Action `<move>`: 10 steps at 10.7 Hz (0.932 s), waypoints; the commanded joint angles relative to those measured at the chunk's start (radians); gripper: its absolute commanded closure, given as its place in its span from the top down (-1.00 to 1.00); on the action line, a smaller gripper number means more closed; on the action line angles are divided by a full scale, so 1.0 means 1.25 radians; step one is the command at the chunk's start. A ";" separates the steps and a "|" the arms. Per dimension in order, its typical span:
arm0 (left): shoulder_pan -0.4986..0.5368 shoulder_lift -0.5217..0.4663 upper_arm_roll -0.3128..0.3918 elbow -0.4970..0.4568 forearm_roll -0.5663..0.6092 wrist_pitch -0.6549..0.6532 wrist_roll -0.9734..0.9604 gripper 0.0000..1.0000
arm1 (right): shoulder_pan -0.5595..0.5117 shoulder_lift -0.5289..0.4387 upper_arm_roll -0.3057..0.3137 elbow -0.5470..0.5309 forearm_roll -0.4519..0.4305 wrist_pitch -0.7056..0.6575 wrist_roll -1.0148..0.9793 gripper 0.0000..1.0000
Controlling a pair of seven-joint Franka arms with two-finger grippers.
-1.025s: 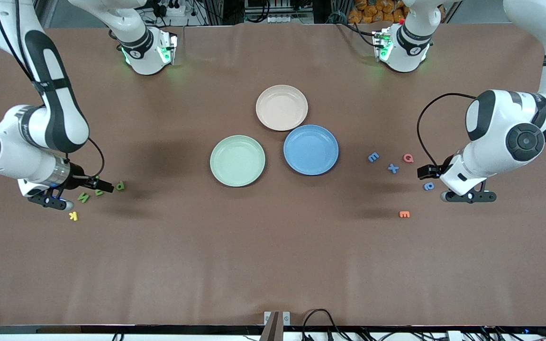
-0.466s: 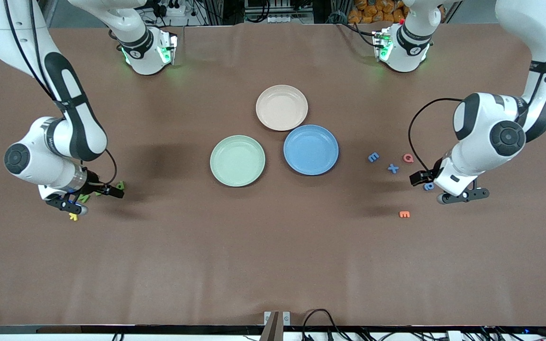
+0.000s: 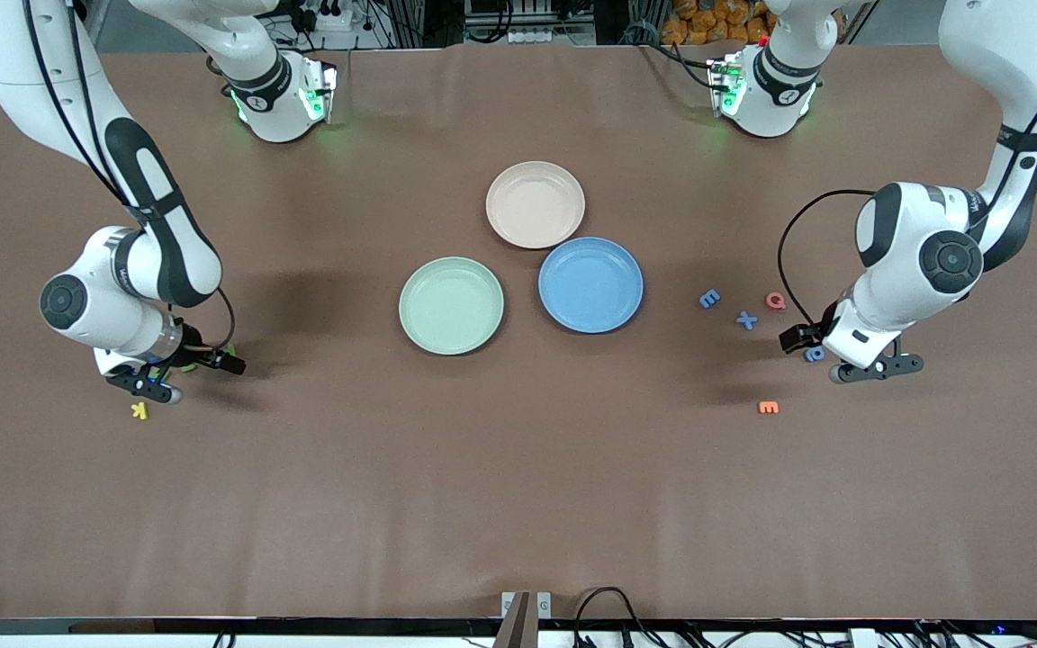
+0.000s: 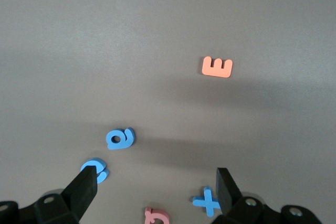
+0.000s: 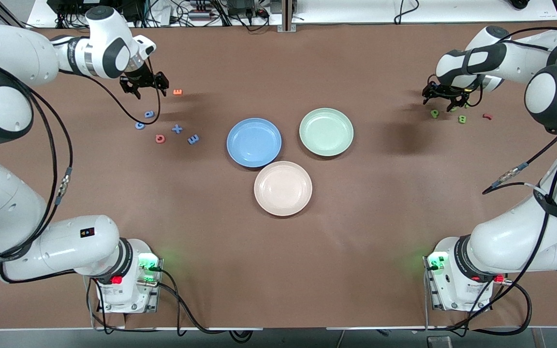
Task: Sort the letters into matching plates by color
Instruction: 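Grasp green d with the right gripper while the left gripper grasps blue a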
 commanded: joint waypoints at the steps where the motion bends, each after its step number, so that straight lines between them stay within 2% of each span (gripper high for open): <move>1: 0.005 0.030 -0.002 -0.003 0.025 0.031 -0.016 1.00 | 0.002 -0.010 0.001 -0.040 0.012 0.034 0.009 1.00; 6: 0.037 0.076 -0.001 -0.005 0.125 0.085 -0.010 1.00 | 0.006 -0.013 0.001 -0.075 0.012 0.067 0.009 1.00; 7: 0.038 0.079 -0.001 -0.004 0.127 0.090 -0.010 1.00 | 0.008 -0.012 0.001 -0.078 0.012 0.073 0.009 0.90; 9: 0.044 0.093 -0.001 -0.005 0.138 0.113 -0.010 1.00 | 0.012 -0.012 0.001 -0.079 0.012 0.074 0.009 0.43; 10: 0.056 0.105 -0.001 -0.005 0.161 0.121 -0.010 1.00 | 0.012 -0.013 0.001 -0.079 0.012 0.074 0.009 0.30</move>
